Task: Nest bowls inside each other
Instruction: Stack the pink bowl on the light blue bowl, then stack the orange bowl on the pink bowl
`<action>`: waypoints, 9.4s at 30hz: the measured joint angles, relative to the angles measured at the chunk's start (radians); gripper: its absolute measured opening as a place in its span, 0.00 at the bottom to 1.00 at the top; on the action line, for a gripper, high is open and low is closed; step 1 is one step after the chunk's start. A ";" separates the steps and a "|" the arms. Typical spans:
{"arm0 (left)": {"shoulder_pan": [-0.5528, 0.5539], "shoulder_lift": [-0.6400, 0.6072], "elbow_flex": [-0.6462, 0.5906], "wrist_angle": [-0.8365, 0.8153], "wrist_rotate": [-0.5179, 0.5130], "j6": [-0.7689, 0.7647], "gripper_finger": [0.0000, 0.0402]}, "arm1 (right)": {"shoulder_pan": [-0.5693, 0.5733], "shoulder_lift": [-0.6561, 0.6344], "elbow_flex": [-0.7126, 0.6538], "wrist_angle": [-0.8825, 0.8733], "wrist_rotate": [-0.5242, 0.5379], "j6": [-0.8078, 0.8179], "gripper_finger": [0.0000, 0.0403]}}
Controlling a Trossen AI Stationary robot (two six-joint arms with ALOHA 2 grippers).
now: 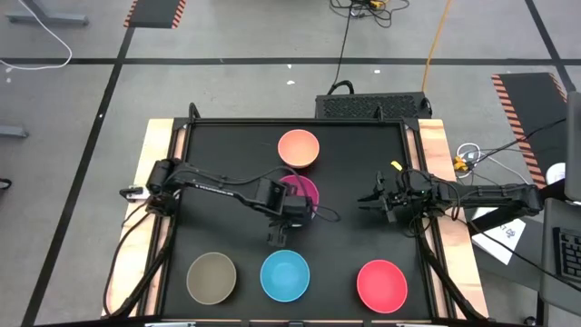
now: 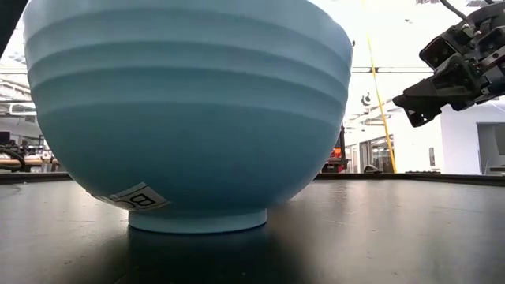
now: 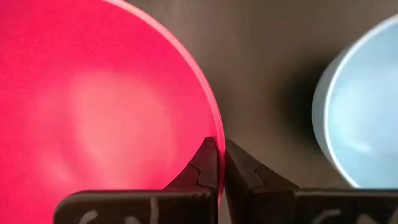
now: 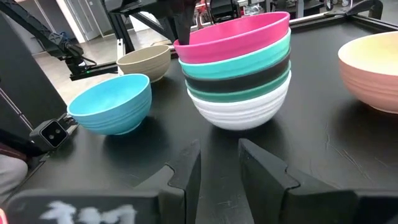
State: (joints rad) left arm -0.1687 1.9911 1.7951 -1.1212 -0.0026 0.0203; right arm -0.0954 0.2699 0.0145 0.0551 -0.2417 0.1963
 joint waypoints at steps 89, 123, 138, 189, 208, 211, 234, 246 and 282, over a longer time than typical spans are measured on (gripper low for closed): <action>-0.057 -0.063 -0.098 0.076 -0.016 -0.074 0.01 | 0.000 0.000 0.000 0.008 0.005 -0.006 0.25; -0.039 -0.110 -0.103 0.019 0.088 -0.090 0.01 | 0.000 0.000 0.000 0.015 0.005 -0.010 0.25; -0.039 -0.109 -0.102 0.032 0.088 -0.105 0.08 | 0.000 0.000 0.000 0.018 0.004 -0.010 0.25; -0.369 -0.922 -0.836 0.812 -0.510 -0.094 0.40 | 0.000 0.000 0.000 0.031 0.004 -0.025 0.25; -0.042 -1.227 -1.511 1.391 0.063 0.156 0.40 | -0.001 0.000 0.000 0.054 0.010 -0.024 0.25; -0.019 -1.239 -1.616 1.540 0.119 0.144 0.40 | -0.001 0.000 0.000 0.054 0.022 -0.025 0.25; -0.016 -1.398 -1.785 1.610 0.004 0.088 0.40 | -0.113 0.166 0.171 0.119 0.301 -0.107 0.25; -0.015 -1.401 -1.785 1.681 -0.052 0.186 0.40 | -0.478 0.611 0.492 0.129 0.018 -0.129 0.25; -0.015 -1.469 -1.785 1.619 -0.048 0.033 0.40 | -0.578 1.257 1.155 -0.409 -0.286 -1.159 0.25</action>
State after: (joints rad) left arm -0.1837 0.5220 0.0105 0.4976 -0.0509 0.0534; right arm -0.6738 1.5271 1.1700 -0.3537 -0.5278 -0.9622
